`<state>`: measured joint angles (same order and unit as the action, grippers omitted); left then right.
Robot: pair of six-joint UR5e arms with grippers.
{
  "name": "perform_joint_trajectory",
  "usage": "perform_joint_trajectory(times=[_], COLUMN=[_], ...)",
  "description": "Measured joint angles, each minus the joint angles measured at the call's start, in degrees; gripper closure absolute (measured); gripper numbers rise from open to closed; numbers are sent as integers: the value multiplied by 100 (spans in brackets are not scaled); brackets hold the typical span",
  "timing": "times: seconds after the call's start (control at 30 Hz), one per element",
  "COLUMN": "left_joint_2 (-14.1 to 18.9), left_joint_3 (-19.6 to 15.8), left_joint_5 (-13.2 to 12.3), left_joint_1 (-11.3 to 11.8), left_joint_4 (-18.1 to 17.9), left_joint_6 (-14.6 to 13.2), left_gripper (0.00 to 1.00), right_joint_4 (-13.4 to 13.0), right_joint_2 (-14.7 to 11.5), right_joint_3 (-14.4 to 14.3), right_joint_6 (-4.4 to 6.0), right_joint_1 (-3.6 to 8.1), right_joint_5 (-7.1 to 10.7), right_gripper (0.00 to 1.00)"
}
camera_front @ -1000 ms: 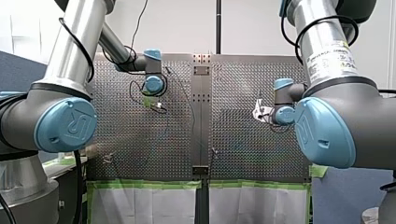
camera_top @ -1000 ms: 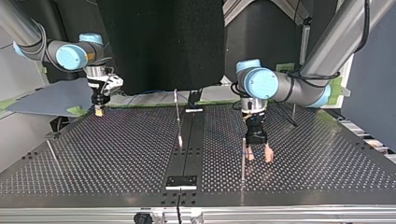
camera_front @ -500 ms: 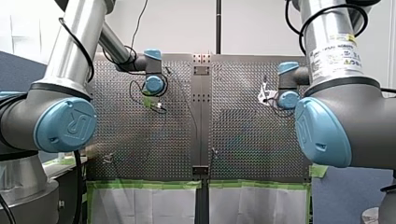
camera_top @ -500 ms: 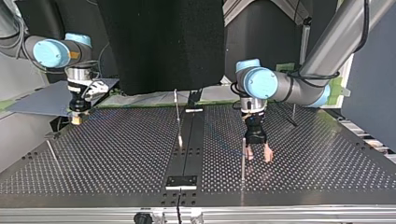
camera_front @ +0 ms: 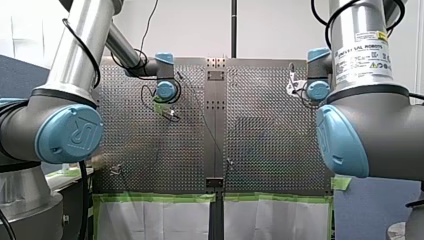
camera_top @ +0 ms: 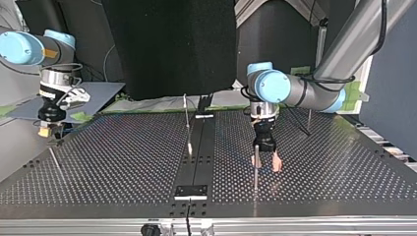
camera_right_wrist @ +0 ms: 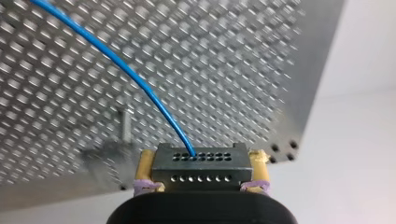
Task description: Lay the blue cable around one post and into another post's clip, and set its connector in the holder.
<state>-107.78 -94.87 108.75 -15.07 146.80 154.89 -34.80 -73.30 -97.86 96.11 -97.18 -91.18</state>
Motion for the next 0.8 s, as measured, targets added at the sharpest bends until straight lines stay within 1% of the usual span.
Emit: perform_joint_trajectory(times=[0.07,0.17,0.23,0.27,0.37,0.47,0.57,0.67,0.8], left_joint_2=[0,0,0,0,0,0,0,0,0], left_joint_3=[-1,1,0,-1,1,2,2,1,2], left_joint_5=[-8,-24,-30,-32,-38,-41,-42,-42,-43], left_joint_1=[-3,-4,-9,-9,-11,-11,-10,-10,-10], left_joint_4=[-1,-1,3,6,13,15,16,16,17], left_joint_6=[2,6,3,3,9,13,14,12,7], left_gripper=[0,0,0,0,0,0,0,0,0], right_joint_4=[22,10,-26,-45,-66,-58,-64,-86,-119], right_joint_2=[-79,-114,-93,-63,45,194,362,464,498], right_joint_3=[-21,-71,-104,-120,-140,-145,-148,-145,-64], right_joint_6=[7,12,14,11,-8,-23,-31,-38,-41], right_joint_1=[99,233,310,363,471,515,527,533,545], right_joint_5=[48,118,145,156,171,176,208,310,485], right_gripper=[100,100,100,100,100,100,100,100,100])
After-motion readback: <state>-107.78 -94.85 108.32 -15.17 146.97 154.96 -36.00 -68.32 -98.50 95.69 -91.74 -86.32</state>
